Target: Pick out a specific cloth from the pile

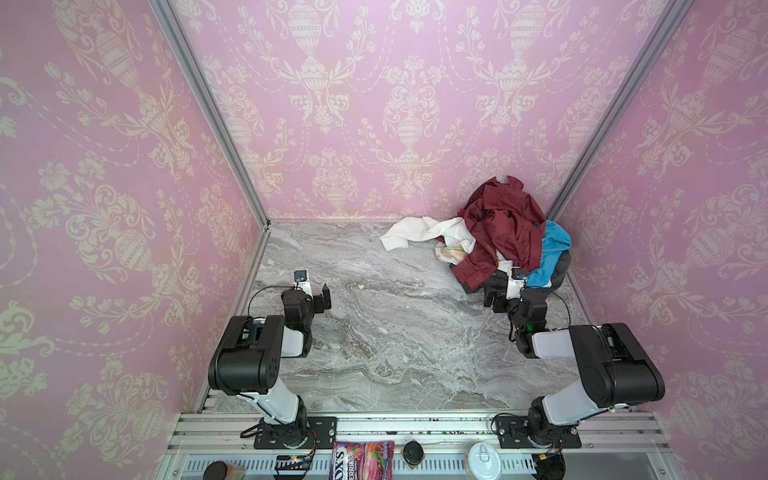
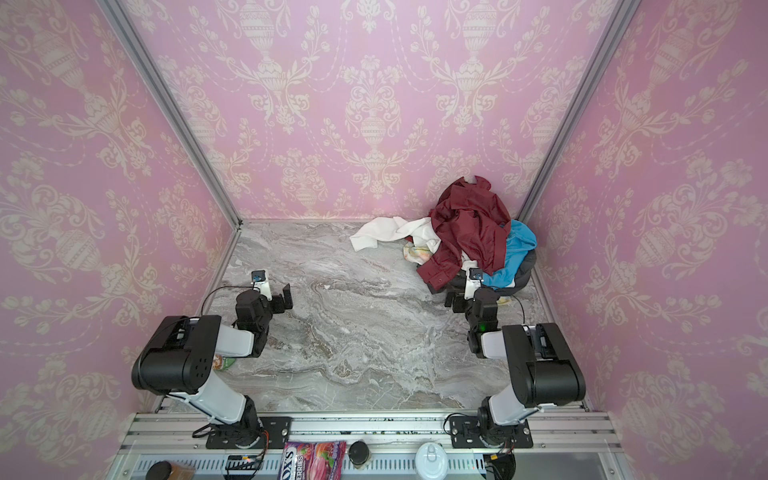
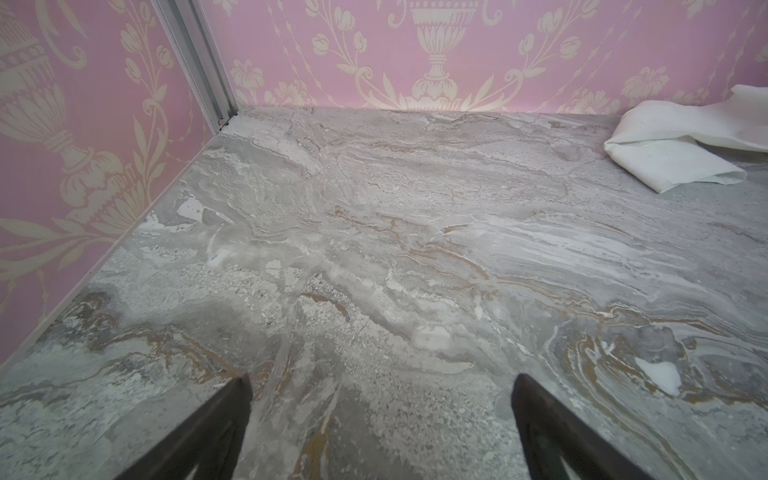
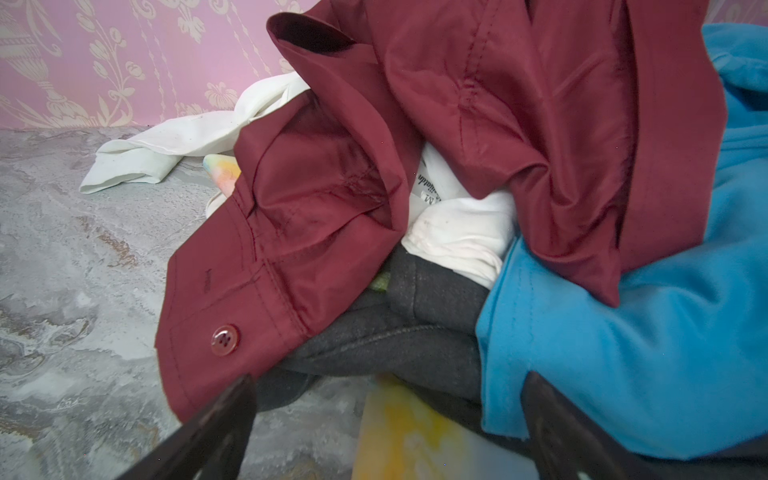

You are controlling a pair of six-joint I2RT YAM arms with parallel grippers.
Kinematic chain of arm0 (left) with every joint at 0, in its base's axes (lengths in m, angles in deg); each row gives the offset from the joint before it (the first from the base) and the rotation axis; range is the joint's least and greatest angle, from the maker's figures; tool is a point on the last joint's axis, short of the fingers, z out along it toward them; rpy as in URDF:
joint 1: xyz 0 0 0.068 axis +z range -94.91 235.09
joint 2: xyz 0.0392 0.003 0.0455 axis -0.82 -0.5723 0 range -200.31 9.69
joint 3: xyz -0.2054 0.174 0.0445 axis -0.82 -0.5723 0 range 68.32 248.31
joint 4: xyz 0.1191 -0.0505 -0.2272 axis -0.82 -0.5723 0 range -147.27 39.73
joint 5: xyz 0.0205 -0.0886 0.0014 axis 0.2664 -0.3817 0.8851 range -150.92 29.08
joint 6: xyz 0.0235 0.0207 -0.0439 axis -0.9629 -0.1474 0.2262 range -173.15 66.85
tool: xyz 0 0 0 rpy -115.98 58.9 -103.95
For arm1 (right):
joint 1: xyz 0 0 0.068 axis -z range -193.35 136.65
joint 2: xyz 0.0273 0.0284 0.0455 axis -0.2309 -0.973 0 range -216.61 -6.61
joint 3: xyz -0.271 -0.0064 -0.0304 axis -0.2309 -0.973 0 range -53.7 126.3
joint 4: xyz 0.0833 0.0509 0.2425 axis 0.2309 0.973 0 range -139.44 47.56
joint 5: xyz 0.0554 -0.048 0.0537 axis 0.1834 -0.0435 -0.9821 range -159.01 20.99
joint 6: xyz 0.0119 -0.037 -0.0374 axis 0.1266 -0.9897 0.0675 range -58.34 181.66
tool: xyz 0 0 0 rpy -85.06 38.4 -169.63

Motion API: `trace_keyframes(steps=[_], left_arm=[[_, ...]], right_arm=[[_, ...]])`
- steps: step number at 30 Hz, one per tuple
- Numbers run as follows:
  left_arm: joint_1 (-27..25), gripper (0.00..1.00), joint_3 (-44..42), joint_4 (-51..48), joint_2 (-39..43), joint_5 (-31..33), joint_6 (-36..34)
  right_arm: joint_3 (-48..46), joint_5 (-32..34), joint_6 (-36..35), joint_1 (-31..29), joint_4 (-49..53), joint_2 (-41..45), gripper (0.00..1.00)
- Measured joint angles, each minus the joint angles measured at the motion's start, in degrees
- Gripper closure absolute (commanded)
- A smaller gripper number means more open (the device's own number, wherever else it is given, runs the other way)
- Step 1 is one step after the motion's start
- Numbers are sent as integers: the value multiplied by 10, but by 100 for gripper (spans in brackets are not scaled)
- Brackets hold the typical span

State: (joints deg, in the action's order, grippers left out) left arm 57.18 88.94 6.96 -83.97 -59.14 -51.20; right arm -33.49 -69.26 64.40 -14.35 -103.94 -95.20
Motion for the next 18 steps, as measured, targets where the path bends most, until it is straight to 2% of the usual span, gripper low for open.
trace_keyframes(steps=[18], left_arm=[[9,1,-11,19,0,24,9]], right_arm=[[0,-4,0,6,0,0,0]])
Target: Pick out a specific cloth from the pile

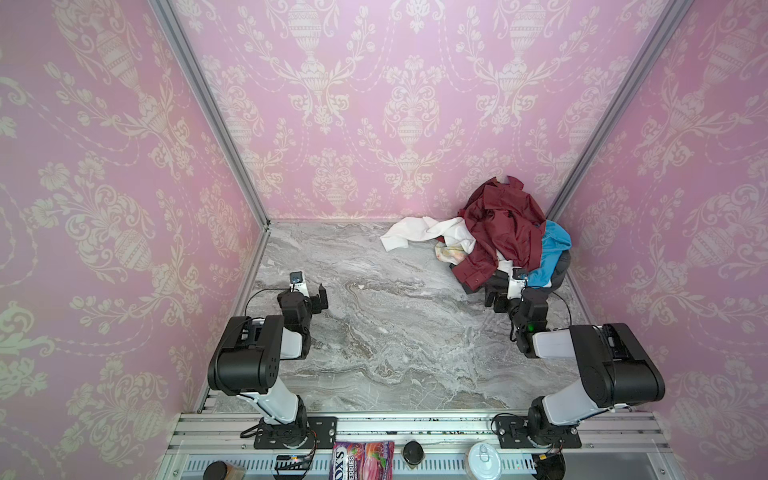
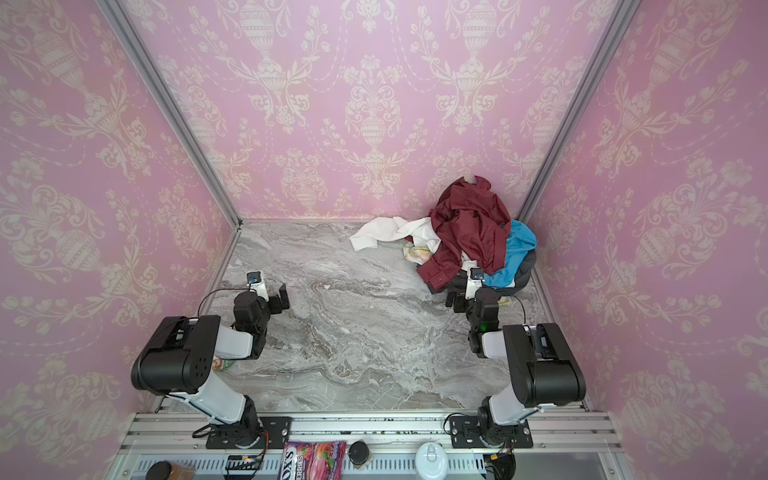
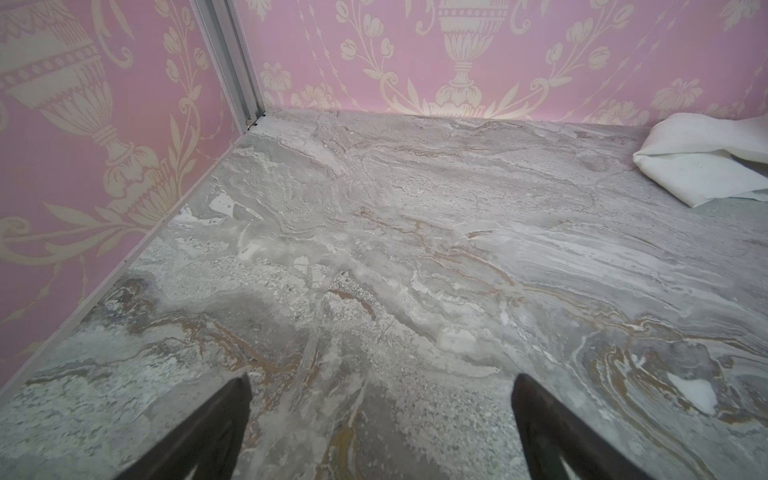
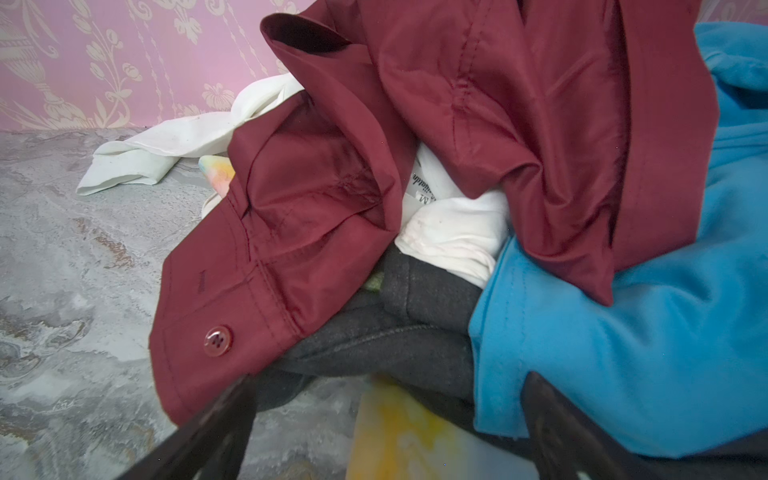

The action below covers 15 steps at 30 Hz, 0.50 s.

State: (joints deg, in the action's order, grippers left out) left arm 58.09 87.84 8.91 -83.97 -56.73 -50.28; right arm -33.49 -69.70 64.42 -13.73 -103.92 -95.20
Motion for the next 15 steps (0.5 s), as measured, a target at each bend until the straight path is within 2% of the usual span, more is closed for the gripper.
trace_keyframes(steps=[15], left_arm=[[0,1,-11,11,2,16,2]], right_arm=[[0,0,0,0,-1,0,0]])
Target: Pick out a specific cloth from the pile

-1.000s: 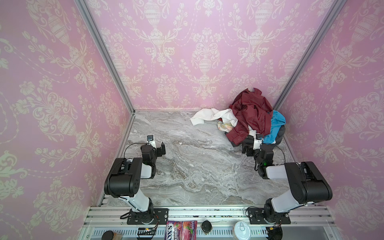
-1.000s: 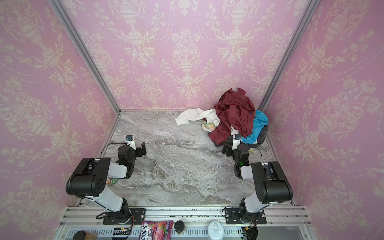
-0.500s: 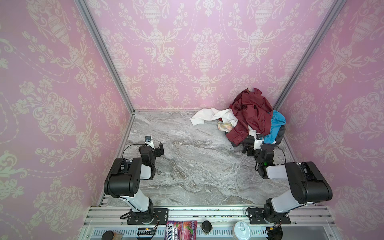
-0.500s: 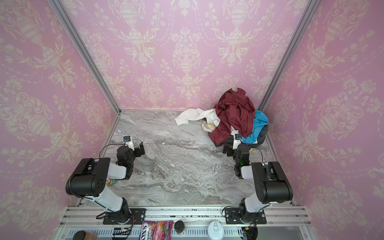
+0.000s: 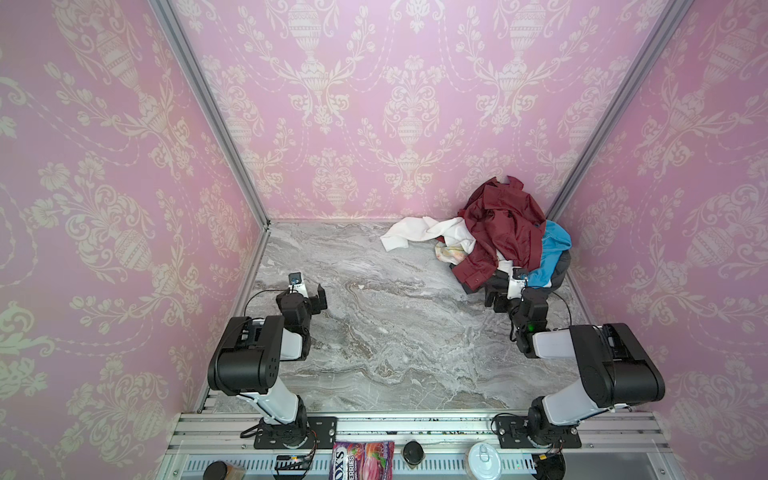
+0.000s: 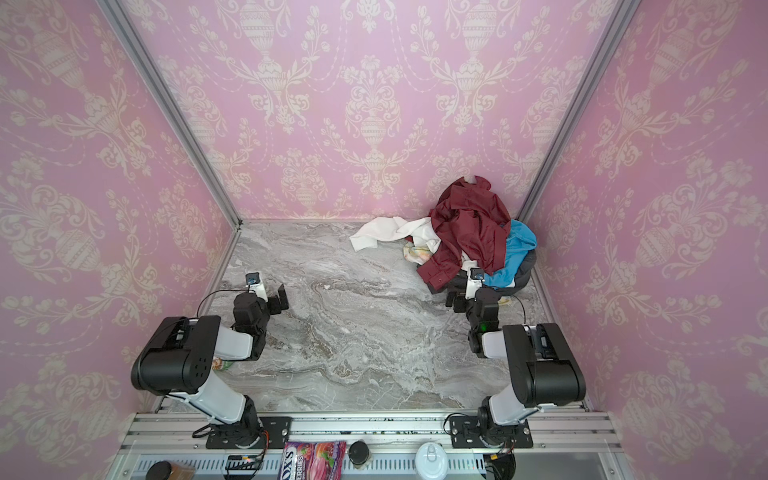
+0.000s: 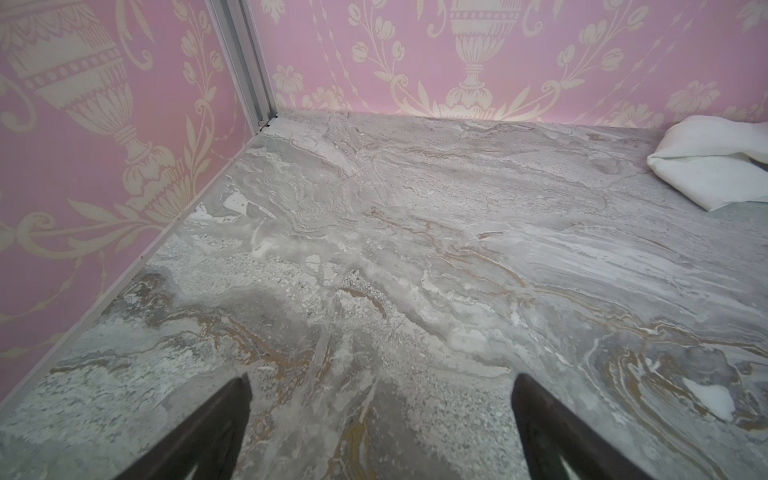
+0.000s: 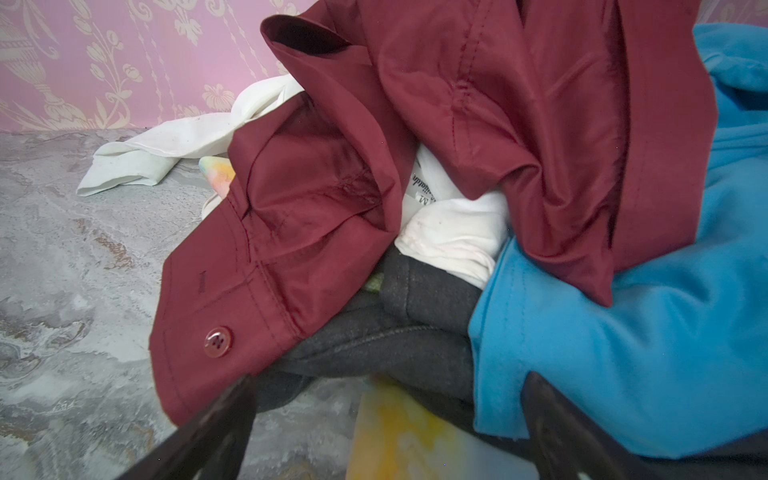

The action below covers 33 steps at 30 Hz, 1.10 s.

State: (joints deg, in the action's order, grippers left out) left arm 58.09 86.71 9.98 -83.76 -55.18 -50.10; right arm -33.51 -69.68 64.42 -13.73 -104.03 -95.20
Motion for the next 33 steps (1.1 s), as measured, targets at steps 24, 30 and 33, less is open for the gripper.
trace_keyframes(steps=[24,30,33], left_arm=[[3,1,110,-229,127,25,20],[-14,1,249,-387,144,26,45],[-42,1,303,-449,158,26,53]], right_arm=[[-11,47,-24,-45,45,79,0],[2,88,-28,-85,137,166,0],[15,106,-23,-98,192,209,0]])
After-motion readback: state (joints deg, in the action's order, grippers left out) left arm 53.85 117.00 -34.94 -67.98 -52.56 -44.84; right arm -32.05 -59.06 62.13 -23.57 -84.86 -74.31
